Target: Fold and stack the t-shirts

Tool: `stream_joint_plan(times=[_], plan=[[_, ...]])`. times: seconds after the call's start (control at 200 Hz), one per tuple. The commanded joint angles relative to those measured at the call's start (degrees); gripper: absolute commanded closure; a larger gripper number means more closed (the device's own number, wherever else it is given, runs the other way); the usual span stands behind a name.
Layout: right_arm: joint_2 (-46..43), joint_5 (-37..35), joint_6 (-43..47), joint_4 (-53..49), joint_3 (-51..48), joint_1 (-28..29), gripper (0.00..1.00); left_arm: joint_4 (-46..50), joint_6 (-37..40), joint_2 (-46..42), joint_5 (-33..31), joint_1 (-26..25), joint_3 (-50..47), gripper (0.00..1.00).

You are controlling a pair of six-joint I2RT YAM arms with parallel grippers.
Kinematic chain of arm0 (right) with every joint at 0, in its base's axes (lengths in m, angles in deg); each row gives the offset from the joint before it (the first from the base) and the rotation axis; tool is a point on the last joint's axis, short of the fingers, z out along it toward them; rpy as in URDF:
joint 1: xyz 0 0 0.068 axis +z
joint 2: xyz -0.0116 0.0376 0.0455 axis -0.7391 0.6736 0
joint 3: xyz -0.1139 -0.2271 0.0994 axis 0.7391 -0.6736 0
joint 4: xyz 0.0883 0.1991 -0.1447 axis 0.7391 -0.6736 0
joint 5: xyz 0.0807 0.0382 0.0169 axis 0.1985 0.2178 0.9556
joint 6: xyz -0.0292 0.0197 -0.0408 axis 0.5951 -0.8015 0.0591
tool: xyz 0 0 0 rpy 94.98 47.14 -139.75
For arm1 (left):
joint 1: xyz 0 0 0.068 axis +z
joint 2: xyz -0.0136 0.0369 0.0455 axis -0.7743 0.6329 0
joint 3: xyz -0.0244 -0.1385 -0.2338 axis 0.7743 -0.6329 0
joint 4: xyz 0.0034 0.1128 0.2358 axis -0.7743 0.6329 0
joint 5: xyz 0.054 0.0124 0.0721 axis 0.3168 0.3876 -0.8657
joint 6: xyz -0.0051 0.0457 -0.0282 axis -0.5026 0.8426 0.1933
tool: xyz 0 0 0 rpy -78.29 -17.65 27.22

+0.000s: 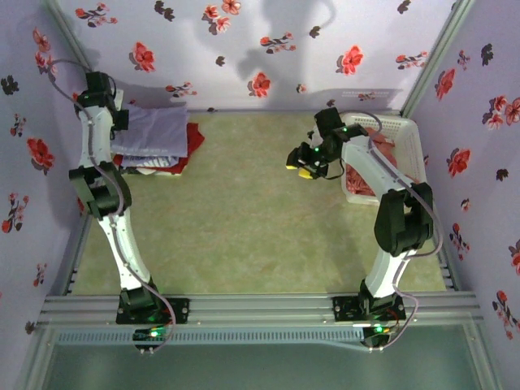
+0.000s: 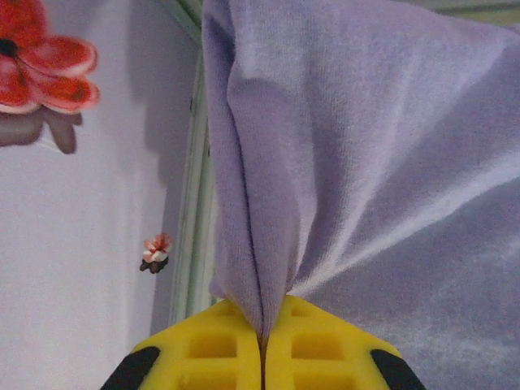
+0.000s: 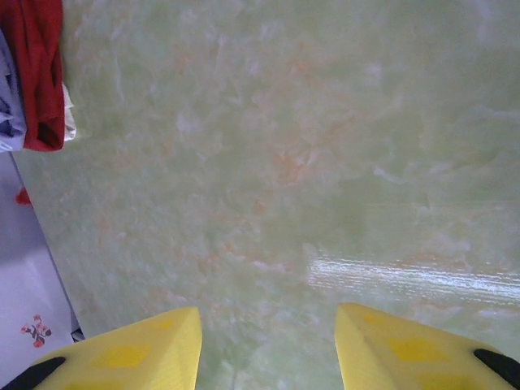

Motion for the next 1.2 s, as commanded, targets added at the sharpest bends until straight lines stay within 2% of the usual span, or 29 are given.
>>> stream_joint_plan(times=[0.0,0.085,0.145,0.24,0.315,0.37,0.57,0.68,0.975,1.115,1.195], plan=[[1.9,0.4,1.2,-2.5,2.2,0.5,0.52,-3.5,-1.6,3.0,0.7,0.1,0.8,1.0],[2.0,0.3,1.2,-2.6,2.5,0.7,0.52,-3.4,-2.4,4.9,1.6,0.2,1.0,0.94],[1.6,0.2,1.3,-2.8,2.6,0.7,0.52,-2.6,-2.5,5.5,3.9,0.1,0.8,0.85],[1.0,-0.4,1.5,-3.2,2.2,0.7,0.52,-2.3,-3.1,4.7,4.2,-0.4,-0.3,0.52],[0.9,-0.2,1.6,-3.0,2.0,0.7,0.51,-2.2,-3.4,3.8,5.1,-0.6,-1.0,0.36],[0.8,-0.1,1.5,-2.8,1.8,0.7,0.51,-2.0,-4.0,2.4,5.7,-1.1,-1.6,0.3],[0.0,0.2,1.0,-1.2,0.8,0.8,0.51,-6.7,-6.9,-7.3,4.6,-4.1,-8.3,0.16],[-0.2,0.2,1.0,-1.0,0.2,0.7,0.51,-8.5,-10.7,-10.9,7.1,-5.7,-8.4,0.1],[-1.9,-0.3,1.0,-1.0,-0.3,0.7,0.5,-3.1,-12.8,-5.4,6.4,-8.1,-3.9,0.08],[-2.3,-0.4,0.8,-0.5,-1.1,0.7,0.5,-2.3,-11.9,-4.2,5.8,-8.7,-9.1,0.07],[-2.5,-0.2,0.4,0.3,-1.4,0.7,0.5,-4.3,-12.0,-5.0,5.8,-9.6,-15.7,0.05]])
